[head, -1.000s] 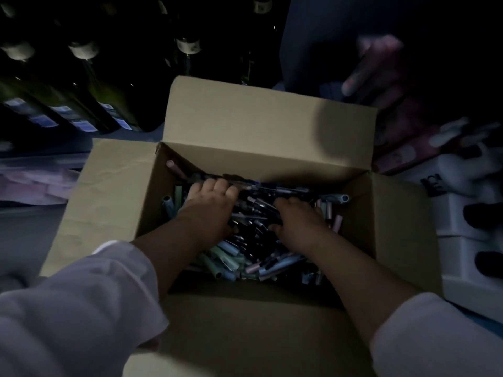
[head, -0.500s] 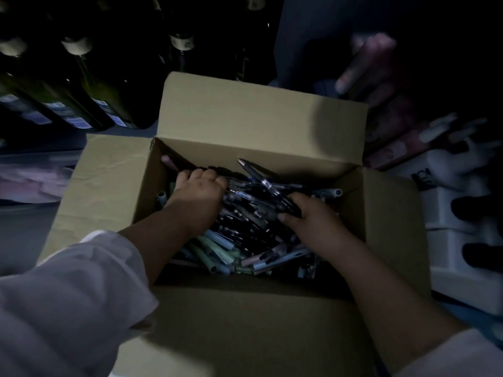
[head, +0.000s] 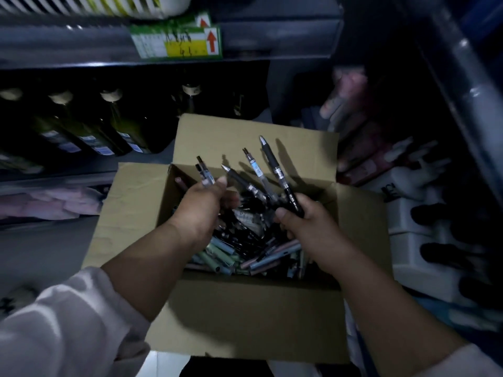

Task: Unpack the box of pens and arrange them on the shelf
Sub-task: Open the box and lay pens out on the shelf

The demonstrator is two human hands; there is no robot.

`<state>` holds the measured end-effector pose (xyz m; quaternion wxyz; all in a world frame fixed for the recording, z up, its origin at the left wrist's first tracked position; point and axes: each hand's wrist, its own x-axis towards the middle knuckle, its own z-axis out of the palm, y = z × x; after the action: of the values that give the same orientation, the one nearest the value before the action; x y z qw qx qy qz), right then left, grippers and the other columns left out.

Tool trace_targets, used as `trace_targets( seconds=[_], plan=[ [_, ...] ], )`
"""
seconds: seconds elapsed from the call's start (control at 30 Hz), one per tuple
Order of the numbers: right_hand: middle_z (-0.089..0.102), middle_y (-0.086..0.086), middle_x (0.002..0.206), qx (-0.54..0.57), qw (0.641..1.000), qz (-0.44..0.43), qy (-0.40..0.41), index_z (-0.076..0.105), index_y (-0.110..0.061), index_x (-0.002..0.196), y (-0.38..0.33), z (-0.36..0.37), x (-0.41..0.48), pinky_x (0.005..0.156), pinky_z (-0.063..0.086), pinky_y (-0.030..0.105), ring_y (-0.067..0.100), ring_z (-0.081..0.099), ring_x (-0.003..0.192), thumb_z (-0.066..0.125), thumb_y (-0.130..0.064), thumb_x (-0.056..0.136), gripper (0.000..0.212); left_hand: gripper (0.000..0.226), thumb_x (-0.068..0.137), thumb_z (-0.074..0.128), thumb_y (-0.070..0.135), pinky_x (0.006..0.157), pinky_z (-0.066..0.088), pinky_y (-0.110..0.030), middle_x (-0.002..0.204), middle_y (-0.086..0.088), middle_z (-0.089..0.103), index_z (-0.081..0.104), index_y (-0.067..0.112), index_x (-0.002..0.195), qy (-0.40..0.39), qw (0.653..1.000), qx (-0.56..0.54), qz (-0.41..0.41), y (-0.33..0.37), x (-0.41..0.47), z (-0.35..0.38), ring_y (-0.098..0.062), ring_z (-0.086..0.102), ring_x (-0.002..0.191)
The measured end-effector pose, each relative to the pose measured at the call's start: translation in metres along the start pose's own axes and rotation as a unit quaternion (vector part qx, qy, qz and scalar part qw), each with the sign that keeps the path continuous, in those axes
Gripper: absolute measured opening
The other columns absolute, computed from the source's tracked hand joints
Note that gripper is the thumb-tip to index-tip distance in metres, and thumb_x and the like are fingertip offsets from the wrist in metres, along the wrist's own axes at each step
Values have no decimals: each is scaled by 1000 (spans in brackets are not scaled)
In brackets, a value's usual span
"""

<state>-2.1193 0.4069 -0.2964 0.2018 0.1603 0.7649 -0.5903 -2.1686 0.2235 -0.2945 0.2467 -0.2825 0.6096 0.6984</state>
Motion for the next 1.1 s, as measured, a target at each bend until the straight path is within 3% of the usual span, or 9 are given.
trace_targets(
  seconds=[0.13,0.27,0.37,0.53,0.7,0.93,1.1],
  plan=[
    [68,-9,76,20,1000,8,-7,62,-27,97,-27,-2,-24,65,43,31,9,50,62,54,-23,95,9,26,103,36,26,79,49,-43,92,-8,72,56,13,112,-97,990,-78,-65,22,-34,3,-22,68,83],
    [69,-6,78,28,999,0,-28,61,-22,97,-62,-6,-54,52,40,20,10,49,57,53,-19,96,9,21,102,37,21,68,49,-36,89,-4,67,57,16,97,-150,982,-101,-61,47,-76,8,-18,63,80],
    [70,-3,79,42,998,-1,-55,61,-19,103,-88,-13,-81,42,37,15,9,50,55,55,-18,96,10,21,100,39,17,61,52,-31,84,0,68,60,17,102,-173,978,-108,-45,66,-112,12,-14,59,71],
    [64,4,75,117,988,6,-103,61,-18,96,-127,-21,-129,43,39,17,12,49,51,56,-11,95,9,20,99,42,17,77,51,-44,82,-1,71,62,16,98,-184,975,-124,-24,87,-173,18,-22,65,78],
    [67,8,82,98,989,-22,-111,60,-13,98,-154,-29,-183,47,44,20,12,53,50,59,-11,94,5,29,100,42,20,72,48,-41,83,-9,73,65,9,86,-188,977,-97,4,99,-236,26,-25,65,75],
    [69,-2,81,77,993,-78,-41,62,-15,102,-180,-42,-266,62,46,29,13,59,54,58,-13,94,9,17,101,40,21,68,49,-35,86,-2,63,55,15,97,-214,974,-71,27,116,-311,45,-21,60,74],
    [63,1,85,99,988,-113,36,63,-13,108,-185,-39,-333,59,47,23,10,55,59,56,-14,95,14,15,100,43,20,68,50,-41,80,-3,69,56,14,96,-237,969,-50,49,117,-364,42,-23,70,69]
  ],
)
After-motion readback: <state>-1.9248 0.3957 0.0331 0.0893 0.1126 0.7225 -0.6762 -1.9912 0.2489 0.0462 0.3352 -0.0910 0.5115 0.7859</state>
